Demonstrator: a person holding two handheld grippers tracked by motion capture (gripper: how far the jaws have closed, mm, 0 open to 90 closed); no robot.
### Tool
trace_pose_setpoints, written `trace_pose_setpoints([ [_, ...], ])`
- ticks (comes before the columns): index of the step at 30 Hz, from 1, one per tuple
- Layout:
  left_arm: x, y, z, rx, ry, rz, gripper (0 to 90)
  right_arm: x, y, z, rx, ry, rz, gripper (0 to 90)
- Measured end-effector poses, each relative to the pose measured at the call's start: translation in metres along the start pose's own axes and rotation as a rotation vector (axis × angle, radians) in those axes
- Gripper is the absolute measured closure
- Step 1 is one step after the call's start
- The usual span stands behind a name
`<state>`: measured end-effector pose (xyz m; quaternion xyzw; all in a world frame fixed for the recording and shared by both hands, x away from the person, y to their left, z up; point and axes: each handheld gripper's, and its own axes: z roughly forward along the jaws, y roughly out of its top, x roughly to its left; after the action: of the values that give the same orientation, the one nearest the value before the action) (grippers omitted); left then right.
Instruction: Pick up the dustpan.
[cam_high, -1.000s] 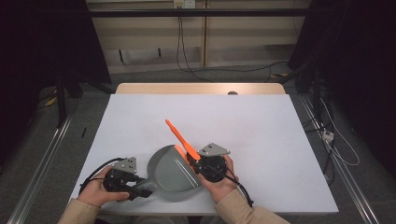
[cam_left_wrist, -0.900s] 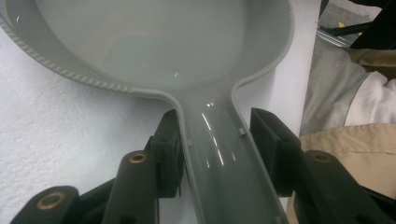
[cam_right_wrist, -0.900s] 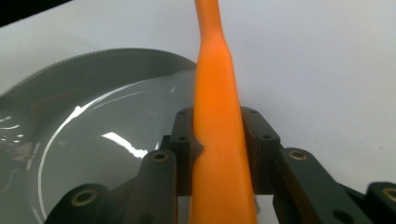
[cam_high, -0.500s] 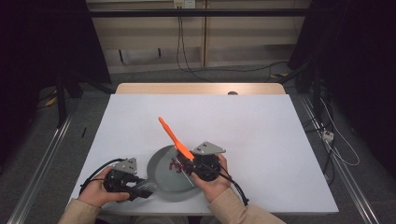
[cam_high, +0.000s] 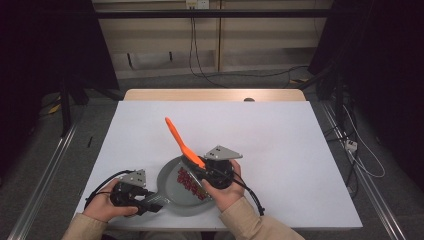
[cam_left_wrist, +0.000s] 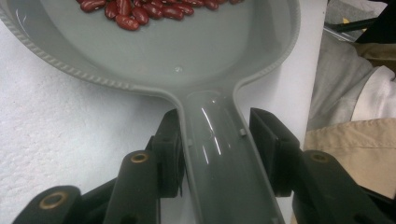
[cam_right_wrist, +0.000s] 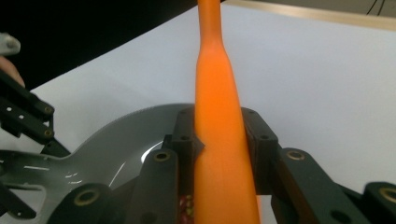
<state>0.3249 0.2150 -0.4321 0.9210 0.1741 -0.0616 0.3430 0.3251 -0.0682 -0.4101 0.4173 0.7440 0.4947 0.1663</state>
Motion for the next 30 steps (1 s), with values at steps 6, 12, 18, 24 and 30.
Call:
trace_pose_setpoints([
  [6,0.001,-0.001,0.001,-0.015,-0.013,-0.006,57.9,-0.02,0.001,-0.014,-0.01,-0.064,-0.023,70.9],
  [12,0.001,-0.001,0.001,0.0,0.006,-0.002,58.2,-0.042,-0.016,-0.017,0.036,-0.123,-0.004,70.9],
  [18,0.002,-0.001,0.002,-0.011,0.0,-0.008,58.6,-0.038,-0.024,-0.011,0.063,-0.134,-0.034,70.9],
  [24,0.002,-0.001,0.003,-0.013,0.005,-0.012,58.9,-0.021,-0.024,-0.004,0.062,-0.124,-0.07,70.6],
  [30,0.002,-0.001,0.003,-0.013,0.017,-0.015,59.1,-0.008,-0.025,0.001,0.06,-0.104,-0.085,70.5],
])
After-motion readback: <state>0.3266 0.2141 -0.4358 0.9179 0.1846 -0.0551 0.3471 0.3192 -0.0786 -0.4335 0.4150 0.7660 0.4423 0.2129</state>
